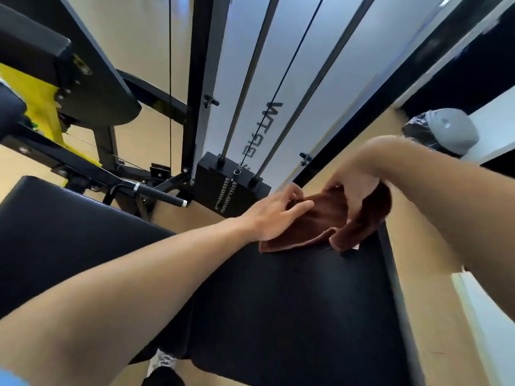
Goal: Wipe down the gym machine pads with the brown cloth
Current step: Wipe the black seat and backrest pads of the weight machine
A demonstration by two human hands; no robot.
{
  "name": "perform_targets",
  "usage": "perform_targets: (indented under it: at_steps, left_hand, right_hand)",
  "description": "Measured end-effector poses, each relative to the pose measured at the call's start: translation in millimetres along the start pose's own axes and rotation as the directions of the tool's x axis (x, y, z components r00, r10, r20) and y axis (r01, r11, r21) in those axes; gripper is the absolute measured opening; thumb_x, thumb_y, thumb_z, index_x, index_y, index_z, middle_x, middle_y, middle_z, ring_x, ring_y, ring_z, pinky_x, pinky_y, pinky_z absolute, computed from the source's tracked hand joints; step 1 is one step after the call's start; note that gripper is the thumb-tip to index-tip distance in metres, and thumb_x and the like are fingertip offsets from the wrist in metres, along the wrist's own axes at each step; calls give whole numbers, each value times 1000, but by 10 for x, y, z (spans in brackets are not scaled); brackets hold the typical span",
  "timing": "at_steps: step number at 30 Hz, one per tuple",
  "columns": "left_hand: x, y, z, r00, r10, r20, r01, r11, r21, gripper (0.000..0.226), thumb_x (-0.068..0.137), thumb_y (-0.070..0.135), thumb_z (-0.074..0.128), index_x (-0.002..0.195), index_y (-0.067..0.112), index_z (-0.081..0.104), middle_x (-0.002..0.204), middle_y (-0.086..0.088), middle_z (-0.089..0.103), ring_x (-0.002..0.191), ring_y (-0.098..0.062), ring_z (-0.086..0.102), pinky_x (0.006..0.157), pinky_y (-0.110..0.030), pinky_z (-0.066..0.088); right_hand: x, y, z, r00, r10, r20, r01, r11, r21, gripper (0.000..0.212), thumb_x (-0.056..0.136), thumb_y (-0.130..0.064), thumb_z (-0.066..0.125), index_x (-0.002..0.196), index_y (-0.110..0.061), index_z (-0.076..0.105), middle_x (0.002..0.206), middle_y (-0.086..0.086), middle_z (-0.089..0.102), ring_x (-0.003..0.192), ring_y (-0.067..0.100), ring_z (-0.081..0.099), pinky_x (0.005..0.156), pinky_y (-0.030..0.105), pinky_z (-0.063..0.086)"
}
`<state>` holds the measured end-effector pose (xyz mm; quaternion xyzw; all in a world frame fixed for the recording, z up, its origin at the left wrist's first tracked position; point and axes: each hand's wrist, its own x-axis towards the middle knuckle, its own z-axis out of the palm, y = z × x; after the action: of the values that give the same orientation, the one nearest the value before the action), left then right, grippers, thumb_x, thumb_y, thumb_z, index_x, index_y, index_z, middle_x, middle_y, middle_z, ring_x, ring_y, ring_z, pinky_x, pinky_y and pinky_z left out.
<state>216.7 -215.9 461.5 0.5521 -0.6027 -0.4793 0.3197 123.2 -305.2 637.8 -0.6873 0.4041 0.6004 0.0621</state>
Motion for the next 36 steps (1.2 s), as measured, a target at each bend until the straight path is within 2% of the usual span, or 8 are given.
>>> perform_targets:
  at_steps: [4,7,12,15,20,26,31,36]
  left_hand:
    - [195,317,273,999,-14,-36,13,1000,-17,42,102,52,25,128,36,54,133,1,60,125,-22,52,104,-40,37]
    - [311,168,289,997,35,-66,-28,994,102,45,107,41,20,137,31,52,138,0,59,127,-23,52,104,-43,39]
    - [469,-168,250,996,62,-59,-56,994,99,61,101,51,11,133,28,59,126,-3,67,118,-23,60,99,-46,44]
    - [459,-347,206,994,28,-106,-24,999,37,58,105,47,19,104,17,69,104,-11,72,101,-32,64,92,-48,46]
    - [306,-751,231,988,-4,-152,26,989,143,57,105,44,18,115,17,67,113,-11,71,108,-33,63,93,-47,46]
    - [-116,-774,425,954,89,-287,-101,994,-28,48,103,47,27,135,26,56,134,5,60,127,-13,51,109,-41,38]
    - [-549,-733,726,965,-10,-261,29,997,69,64,101,52,15,157,27,0,166,8,-4,151,-5,-14,125,-37,-4]
    - [-1090,-613,1071,951,-51,-304,81,993,89,57,106,38,19,158,20,3,166,7,-5,151,-7,-13,124,-33,-5]
  right_hand:
    - [-54,253,256,994,68,-81,-35,934,357,49,71,-64,78,106,-29,70,98,-1,75,90,23,73,86,41,59]
    - [94,140,382,977,83,-199,19,886,464,44,74,-65,72,89,-24,75,81,3,76,67,25,73,57,35,60]
    - [188,-3,231,974,99,-202,-5,906,424,42,87,-59,65,94,-19,70,84,4,70,59,19,64,33,15,40]
    - [356,-205,126,979,46,-197,18,949,315,39,97,-53,53,91,-15,61,98,2,67,75,18,60,62,26,41]
    - [495,-585,206,964,-4,-266,2,1000,-6,56,105,-51,23,143,-20,50,148,4,51,133,27,48,101,37,38]
    - [456,-709,484,892,-125,-434,39,978,-203,55,102,-58,21,144,-31,44,148,-5,51,134,23,50,100,38,42]
    - [337,-765,763,854,-298,-427,113,906,-408,64,101,-62,19,159,-35,10,165,-19,4,154,19,8,122,52,14]
    - [143,-945,1224,853,-329,-404,124,882,-455,60,104,-55,16,160,-34,8,166,-19,2,155,18,1,123,53,-2]
